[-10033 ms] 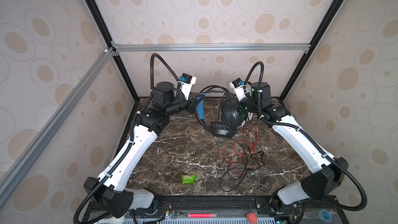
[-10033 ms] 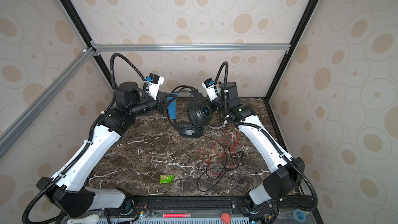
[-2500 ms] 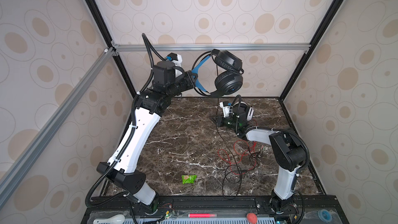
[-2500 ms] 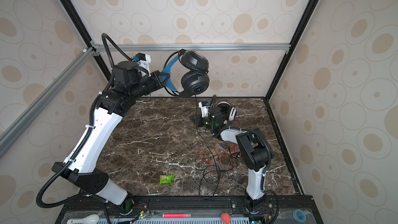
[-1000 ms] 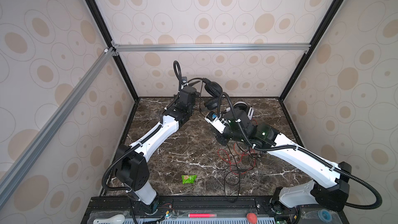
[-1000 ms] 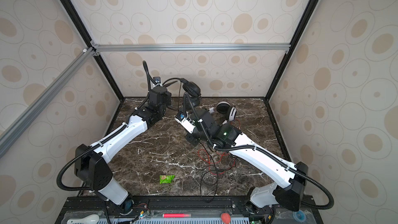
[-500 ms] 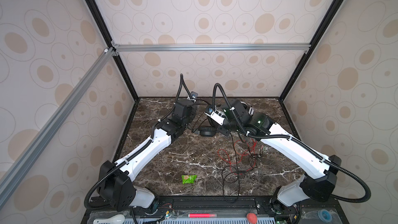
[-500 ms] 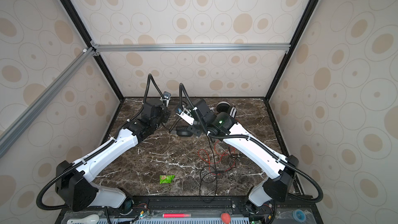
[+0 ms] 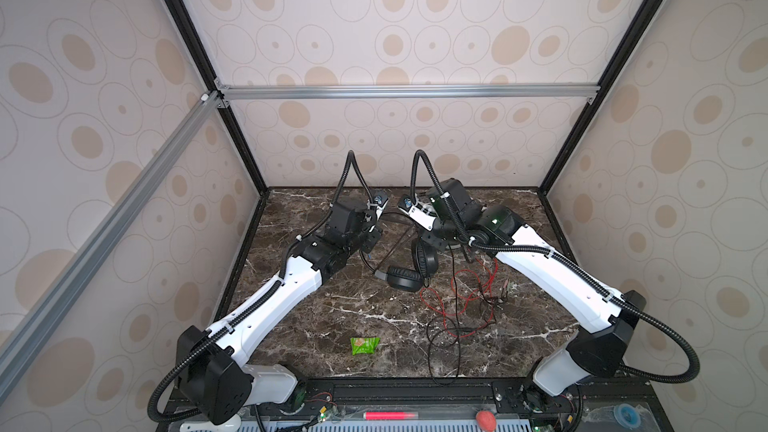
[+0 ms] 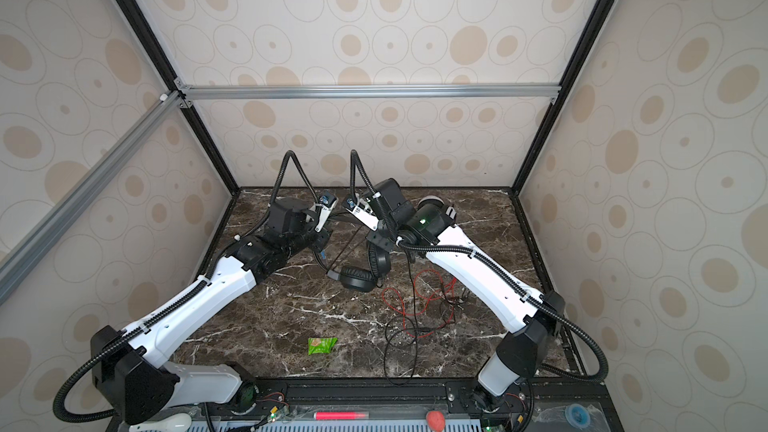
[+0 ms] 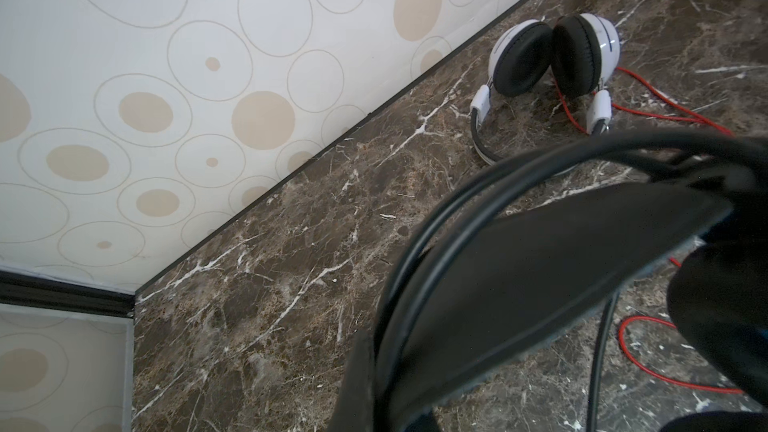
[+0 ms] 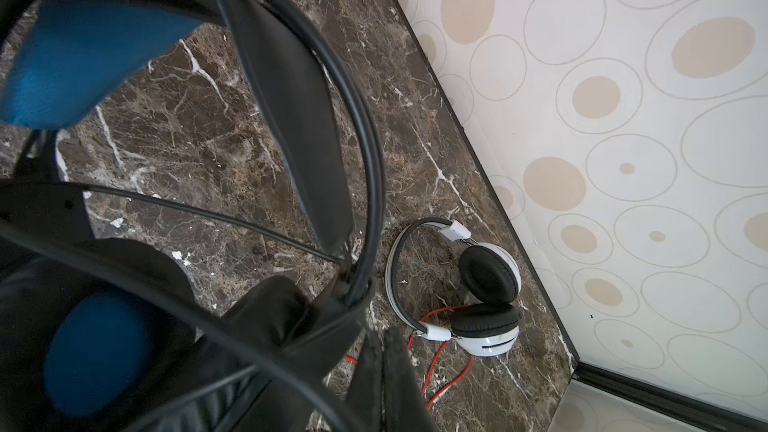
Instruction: Wrap the headphones
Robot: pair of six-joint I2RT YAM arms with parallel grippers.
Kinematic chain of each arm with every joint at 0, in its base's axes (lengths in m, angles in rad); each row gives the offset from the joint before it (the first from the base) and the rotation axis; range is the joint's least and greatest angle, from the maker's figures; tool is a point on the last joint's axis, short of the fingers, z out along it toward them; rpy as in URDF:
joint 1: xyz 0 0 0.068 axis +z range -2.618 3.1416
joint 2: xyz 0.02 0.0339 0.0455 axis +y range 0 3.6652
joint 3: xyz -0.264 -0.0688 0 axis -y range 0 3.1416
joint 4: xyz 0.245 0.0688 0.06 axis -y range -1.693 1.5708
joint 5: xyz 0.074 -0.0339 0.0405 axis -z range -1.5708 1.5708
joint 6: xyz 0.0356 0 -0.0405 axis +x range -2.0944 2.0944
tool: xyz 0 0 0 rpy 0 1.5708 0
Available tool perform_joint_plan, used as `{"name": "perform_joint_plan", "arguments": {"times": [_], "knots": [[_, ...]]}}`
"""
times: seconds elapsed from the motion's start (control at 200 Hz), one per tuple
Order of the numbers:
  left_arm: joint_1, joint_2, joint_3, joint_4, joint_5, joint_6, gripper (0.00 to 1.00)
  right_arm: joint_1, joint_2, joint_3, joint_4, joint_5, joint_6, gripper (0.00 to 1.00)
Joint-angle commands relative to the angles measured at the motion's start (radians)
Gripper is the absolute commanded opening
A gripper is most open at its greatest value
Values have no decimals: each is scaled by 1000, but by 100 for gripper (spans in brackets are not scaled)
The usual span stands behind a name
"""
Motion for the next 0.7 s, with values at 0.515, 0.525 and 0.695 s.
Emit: {"name": "perform_joint_plan", "arguments": {"times": [0.515, 0.525, 0.695], "knots": [[-4, -81, 100, -23, 140, -54, 0, -171, -46, -74, 89, -151, 81, 11], [-4, -82, 104, -23, 142, -57, 0, -174, -48, -76, 94, -154, 84, 12], [-4, -78, 177, -7, 195, -112, 0, -222, -86, -147, 183, -233, 164, 13]]}}
